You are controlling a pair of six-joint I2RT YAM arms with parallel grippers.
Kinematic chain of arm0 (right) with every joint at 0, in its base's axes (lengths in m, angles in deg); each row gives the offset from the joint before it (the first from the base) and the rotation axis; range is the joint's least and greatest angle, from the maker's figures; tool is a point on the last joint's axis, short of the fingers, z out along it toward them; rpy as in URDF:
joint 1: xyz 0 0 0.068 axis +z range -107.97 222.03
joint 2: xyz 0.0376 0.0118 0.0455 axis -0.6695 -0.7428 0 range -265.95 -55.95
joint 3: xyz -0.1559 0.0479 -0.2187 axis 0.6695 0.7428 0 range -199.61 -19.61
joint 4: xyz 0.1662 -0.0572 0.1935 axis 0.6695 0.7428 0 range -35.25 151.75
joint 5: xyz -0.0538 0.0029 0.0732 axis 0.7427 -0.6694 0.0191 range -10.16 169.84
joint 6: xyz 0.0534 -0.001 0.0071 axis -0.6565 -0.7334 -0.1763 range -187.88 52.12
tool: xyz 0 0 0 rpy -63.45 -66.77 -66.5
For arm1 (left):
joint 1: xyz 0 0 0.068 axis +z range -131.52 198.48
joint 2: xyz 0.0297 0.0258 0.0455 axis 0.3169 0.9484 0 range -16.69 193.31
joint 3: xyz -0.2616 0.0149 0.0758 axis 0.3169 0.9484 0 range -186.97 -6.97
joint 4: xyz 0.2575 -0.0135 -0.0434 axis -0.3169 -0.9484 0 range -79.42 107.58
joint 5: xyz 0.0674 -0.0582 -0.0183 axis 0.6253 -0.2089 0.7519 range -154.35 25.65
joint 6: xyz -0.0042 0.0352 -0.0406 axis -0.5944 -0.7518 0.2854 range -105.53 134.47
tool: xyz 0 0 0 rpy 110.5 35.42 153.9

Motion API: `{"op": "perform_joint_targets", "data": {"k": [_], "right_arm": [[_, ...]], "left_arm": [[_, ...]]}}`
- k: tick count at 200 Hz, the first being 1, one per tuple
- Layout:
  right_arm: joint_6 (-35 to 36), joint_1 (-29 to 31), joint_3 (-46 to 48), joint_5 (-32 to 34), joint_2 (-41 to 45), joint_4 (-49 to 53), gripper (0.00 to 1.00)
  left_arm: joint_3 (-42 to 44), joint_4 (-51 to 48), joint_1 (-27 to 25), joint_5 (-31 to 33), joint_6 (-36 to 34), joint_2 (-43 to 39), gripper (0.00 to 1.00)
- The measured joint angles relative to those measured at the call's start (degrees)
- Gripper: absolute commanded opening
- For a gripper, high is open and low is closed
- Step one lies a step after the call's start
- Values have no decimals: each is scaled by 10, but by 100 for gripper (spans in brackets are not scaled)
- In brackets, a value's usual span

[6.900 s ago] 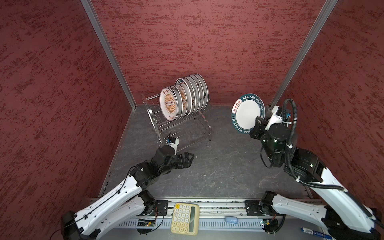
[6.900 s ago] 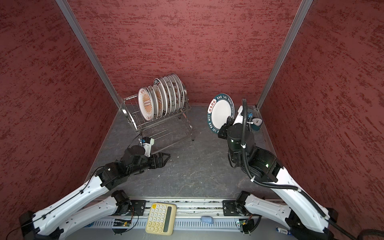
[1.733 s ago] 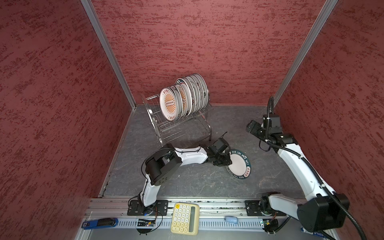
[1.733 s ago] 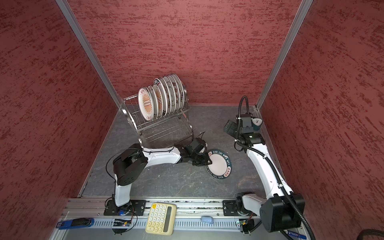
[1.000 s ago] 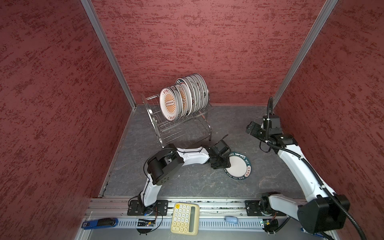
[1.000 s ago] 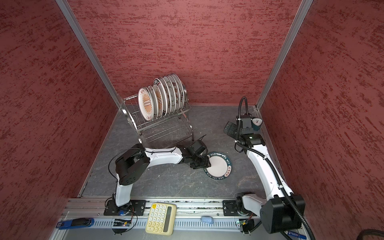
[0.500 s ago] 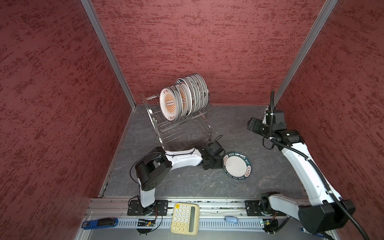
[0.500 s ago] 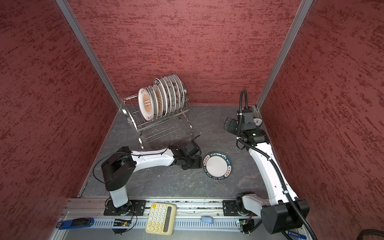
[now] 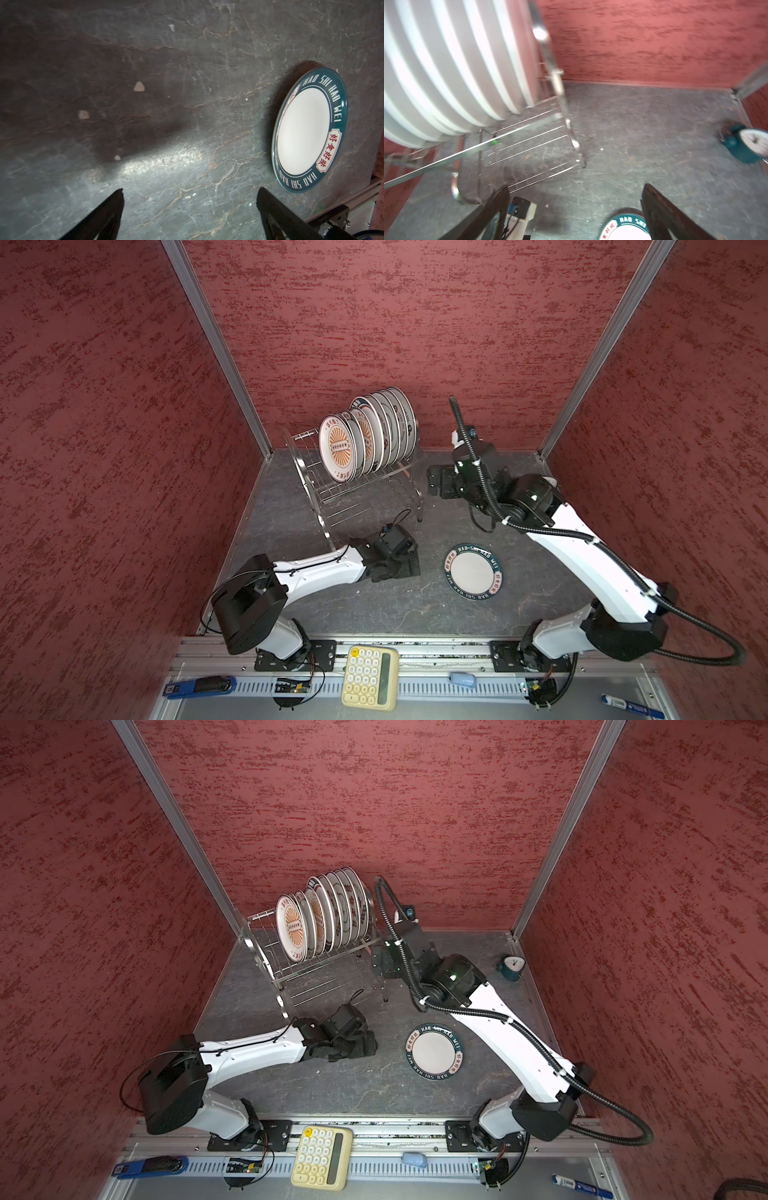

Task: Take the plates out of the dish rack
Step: 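Open the left gripper and draw back while the right gripper reaches to the rack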

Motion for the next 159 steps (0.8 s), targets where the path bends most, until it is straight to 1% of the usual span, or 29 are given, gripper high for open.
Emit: {"op": "perform_joint_targets", "data": {"k": [32, 53, 65, 84, 105, 118, 131, 144, 159], "right_arm": [[6, 76, -88, 31, -69, 12, 99], [10, 110, -136, 42, -104, 10, 99], [11, 123, -147, 42, -113, 3, 97], [12, 130, -148, 36, -113, -14, 91], [16, 130, -148, 31, -113, -41, 81], [20, 129, -148, 31, -113, -59, 74], [25, 129, -148, 31, -114, -79, 70], [30, 129, -159, 31, -121, -91, 63], [34, 129, -189, 31, -141, -100, 61]], "left_arm": [[38, -16, 16, 11, 0, -65, 99], [57, -24, 23, 14, 0, -101, 99], [67, -27, 24, 16, 0, -120, 99], [82, -33, 28, 16, 0, -145, 99], [96, -37, 36, 16, -1, -164, 99], [103, -40, 40, 16, -1, -175, 99], [109, -40, 44, 15, -1, -185, 100], [114, -43, 47, 15, -1, -196, 99], [116, -44, 51, 14, -2, -210, 100]]}}
